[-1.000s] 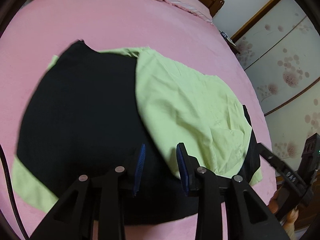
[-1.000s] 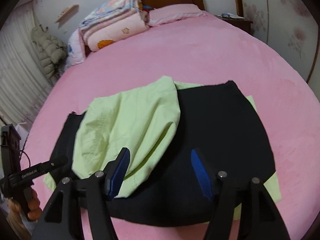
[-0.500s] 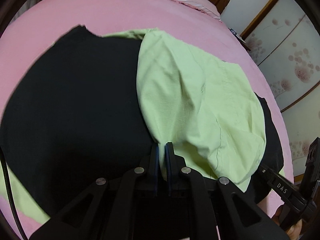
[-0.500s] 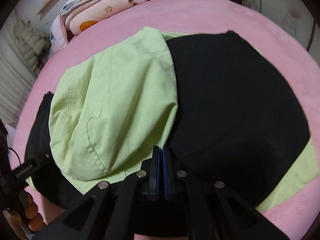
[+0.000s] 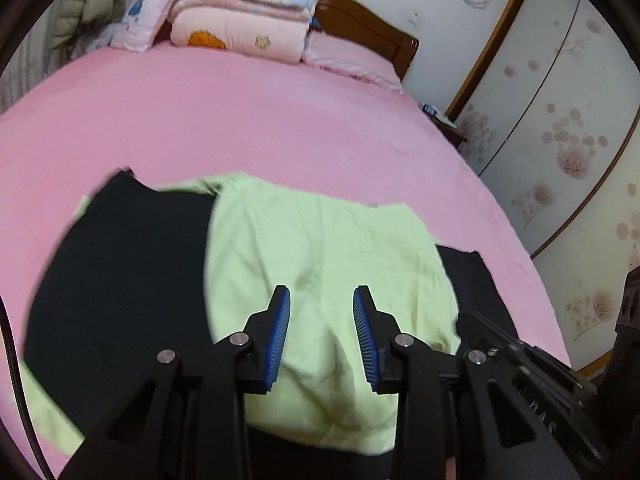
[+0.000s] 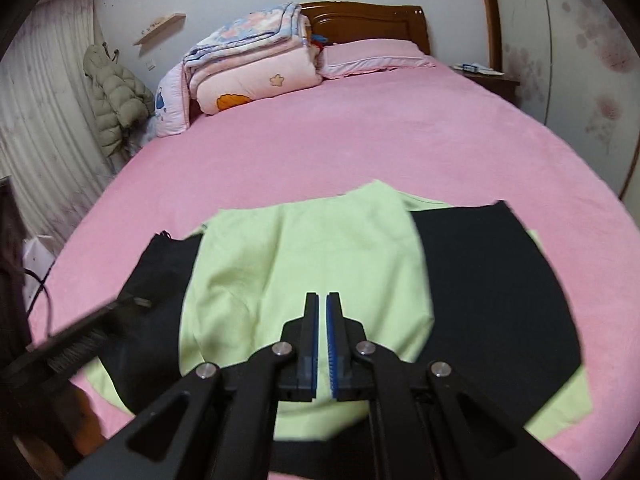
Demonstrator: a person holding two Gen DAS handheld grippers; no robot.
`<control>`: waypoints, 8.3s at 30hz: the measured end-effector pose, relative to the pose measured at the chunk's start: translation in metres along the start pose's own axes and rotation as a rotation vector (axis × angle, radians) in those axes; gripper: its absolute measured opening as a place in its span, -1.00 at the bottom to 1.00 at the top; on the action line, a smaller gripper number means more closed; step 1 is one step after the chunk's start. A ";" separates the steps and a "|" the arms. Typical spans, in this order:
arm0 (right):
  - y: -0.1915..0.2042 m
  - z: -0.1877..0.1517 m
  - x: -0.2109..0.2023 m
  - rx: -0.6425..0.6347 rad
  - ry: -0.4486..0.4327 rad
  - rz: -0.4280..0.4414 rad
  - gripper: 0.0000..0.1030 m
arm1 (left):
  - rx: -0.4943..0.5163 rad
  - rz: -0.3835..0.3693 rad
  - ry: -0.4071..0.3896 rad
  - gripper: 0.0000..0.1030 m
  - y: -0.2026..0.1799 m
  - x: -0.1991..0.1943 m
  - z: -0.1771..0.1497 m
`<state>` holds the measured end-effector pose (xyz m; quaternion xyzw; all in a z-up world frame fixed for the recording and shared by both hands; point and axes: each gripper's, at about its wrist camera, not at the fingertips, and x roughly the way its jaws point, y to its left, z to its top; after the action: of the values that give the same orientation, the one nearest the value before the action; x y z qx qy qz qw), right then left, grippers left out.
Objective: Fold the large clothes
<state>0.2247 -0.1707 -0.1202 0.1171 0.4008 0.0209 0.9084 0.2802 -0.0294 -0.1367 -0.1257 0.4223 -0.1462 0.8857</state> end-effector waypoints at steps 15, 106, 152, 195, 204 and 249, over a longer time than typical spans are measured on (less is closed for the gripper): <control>-0.014 -0.038 0.019 0.044 0.118 -0.042 -0.93 | 0.024 0.075 0.100 -0.12 0.003 0.009 -0.029; -0.201 -0.099 -0.121 0.387 -0.060 -0.056 -0.32 | 0.540 -0.266 0.121 0.07 -0.233 0.069 -0.110; -0.145 -0.047 -0.081 0.056 -0.062 -0.187 -0.54 | 0.233 0.033 -0.008 0.41 -0.139 0.077 -0.078; -0.111 -0.020 -0.222 0.008 -0.140 -0.193 0.09 | 0.226 0.096 -0.111 0.90 -0.196 -0.046 -0.023; -0.134 0.009 -0.178 -0.023 -0.094 -0.129 0.51 | 0.221 0.093 -0.043 0.91 -0.168 0.001 0.007; -0.050 0.017 -0.055 -0.017 0.222 0.179 -0.80 | 0.076 -0.111 0.169 -0.54 -0.067 0.026 0.024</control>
<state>0.1973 -0.2297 -0.0804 0.1419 0.4867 0.1181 0.8538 0.3040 -0.0987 -0.1173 -0.1024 0.4819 -0.2211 0.8417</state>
